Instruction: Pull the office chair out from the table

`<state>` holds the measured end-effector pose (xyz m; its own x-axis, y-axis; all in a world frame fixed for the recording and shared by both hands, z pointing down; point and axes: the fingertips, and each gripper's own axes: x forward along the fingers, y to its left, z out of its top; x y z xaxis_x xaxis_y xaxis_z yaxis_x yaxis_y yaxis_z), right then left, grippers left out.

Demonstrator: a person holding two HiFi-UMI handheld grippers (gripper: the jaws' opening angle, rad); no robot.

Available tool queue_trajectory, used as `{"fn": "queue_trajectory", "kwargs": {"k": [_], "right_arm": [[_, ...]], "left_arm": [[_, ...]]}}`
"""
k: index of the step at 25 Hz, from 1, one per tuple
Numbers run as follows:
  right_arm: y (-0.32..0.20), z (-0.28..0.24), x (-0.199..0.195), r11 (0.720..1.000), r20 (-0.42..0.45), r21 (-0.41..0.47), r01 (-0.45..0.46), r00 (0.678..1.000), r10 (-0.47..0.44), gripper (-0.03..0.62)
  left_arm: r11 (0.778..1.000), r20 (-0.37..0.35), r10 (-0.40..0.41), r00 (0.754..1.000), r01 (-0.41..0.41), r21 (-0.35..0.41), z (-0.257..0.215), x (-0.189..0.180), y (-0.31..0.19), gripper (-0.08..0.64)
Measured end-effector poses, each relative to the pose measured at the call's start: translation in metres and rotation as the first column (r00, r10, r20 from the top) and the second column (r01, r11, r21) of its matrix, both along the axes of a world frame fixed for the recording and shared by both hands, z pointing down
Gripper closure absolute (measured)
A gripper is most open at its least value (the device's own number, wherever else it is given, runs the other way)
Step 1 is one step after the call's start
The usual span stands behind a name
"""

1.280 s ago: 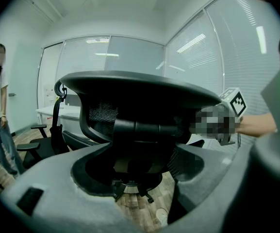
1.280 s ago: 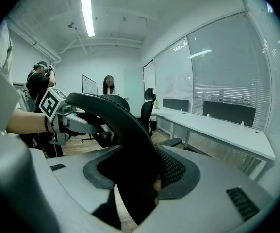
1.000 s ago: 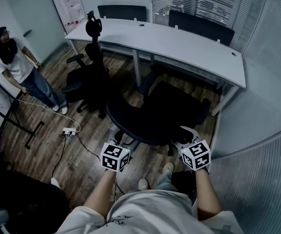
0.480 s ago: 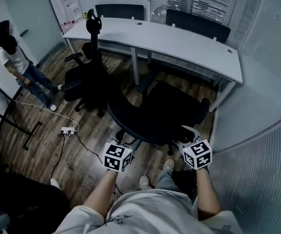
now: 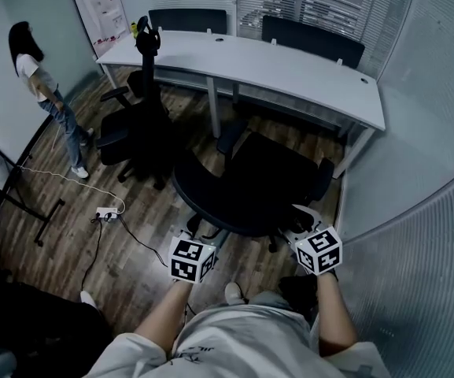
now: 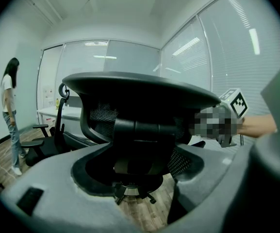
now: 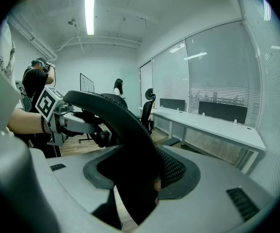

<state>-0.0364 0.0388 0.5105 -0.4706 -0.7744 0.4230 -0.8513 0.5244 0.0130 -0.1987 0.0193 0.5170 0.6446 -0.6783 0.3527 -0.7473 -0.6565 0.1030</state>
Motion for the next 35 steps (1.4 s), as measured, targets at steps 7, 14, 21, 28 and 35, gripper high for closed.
{"fn": "queue_trajectory", "kwargs": {"k": [7, 14, 21, 28, 35], "right_arm": [[0.017, -0.001, 0.001, 1.000, -0.002, 0.003, 0.008, 1.000, -0.008, 0.396], [0.036, -0.001, -0.001, 1.000, -0.002, 0.003, 0.022, 1.000, -0.022, 0.396], [0.062, -0.002, -0.004, 0.999, 0.004, 0.007, 0.044, 0.999, -0.044, 0.396], [0.087, -0.005, -0.004, 0.998, 0.006, 0.020, 0.060, 0.998, -0.060, 0.396], [0.105, -0.007, 0.001, 0.997, 0.005, 0.027, 0.072, 0.997, -0.072, 0.396]], "left_arm": [[1.000, 0.003, -0.007, 1.000, 0.007, -0.002, 0.000, 0.000, 0.018, 0.236], [1.000, 0.003, -0.022, 1.000, 0.022, -0.004, 0.000, -0.001, 0.039, 0.236], [0.999, 0.003, -0.042, 0.999, 0.042, -0.007, -0.001, -0.005, 0.068, 0.236], [0.998, 0.002, -0.066, 0.998, 0.066, -0.011, -0.004, -0.006, 0.097, 0.236], [0.997, 0.001, -0.075, 0.997, 0.075, -0.008, -0.005, -0.001, 0.118, 0.235]]}}
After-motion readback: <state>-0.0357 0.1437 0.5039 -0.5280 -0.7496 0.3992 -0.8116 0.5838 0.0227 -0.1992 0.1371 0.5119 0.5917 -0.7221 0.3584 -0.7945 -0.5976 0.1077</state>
